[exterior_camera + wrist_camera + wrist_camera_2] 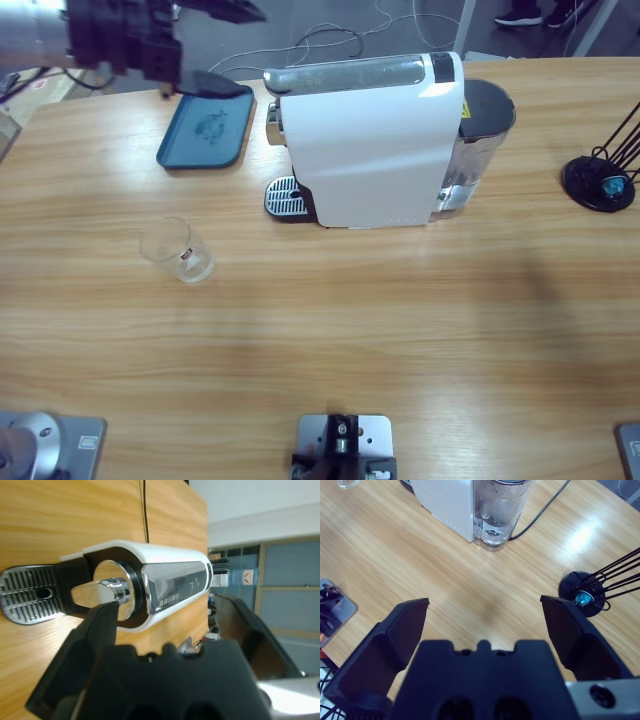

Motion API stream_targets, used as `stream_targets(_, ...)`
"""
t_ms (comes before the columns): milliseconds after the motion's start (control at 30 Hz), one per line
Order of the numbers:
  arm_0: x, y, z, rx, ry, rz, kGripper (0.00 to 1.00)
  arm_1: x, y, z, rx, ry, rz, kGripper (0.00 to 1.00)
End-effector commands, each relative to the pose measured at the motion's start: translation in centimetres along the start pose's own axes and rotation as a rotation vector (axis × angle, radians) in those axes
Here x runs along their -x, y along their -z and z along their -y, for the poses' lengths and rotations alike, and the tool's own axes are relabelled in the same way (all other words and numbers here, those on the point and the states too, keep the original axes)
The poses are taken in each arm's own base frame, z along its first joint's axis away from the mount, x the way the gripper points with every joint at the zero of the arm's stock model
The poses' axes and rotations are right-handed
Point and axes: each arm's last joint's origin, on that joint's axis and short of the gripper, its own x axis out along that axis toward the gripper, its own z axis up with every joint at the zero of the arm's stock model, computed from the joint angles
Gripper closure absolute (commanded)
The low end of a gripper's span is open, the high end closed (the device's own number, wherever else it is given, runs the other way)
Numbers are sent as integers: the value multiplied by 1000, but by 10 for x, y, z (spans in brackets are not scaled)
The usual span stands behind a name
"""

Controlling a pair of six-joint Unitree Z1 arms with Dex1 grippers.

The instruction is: Pour coffee

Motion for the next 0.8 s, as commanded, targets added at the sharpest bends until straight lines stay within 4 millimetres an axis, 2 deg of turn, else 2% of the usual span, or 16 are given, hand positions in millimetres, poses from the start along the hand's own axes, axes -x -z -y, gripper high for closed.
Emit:
stream_targets(33,-35,-8,-19,38,34,-95,636,2,8,1,-18,5,4,0)
stream_targets(67,-35,-8,-20,35,32,-97,678,2,8,1,-18,5,4,0)
stream_targets(100,-35,-7,-20,28,32,-96,869,2,8,1,-18,5,5,0)
stream_targets(133,-32,-6,-19,17,34,-91,1000,2,8,1,-18,5,6,0)
stream_targets(300,-21,3,-2,-25,53,-70,1000,1,8,1,-18,5,3,0)
stream_targets(567,-6,16,9,-43,59,-41,1000,1,8,1,-17,5,0,0)
stream_targets(667,2,16,28,-94,84,-2,1000,1,7,1,-18,5,1,0)
stream_targets(800,24,17,67,-172,146,75,1000,2,10,0,-39,-17,43,0)
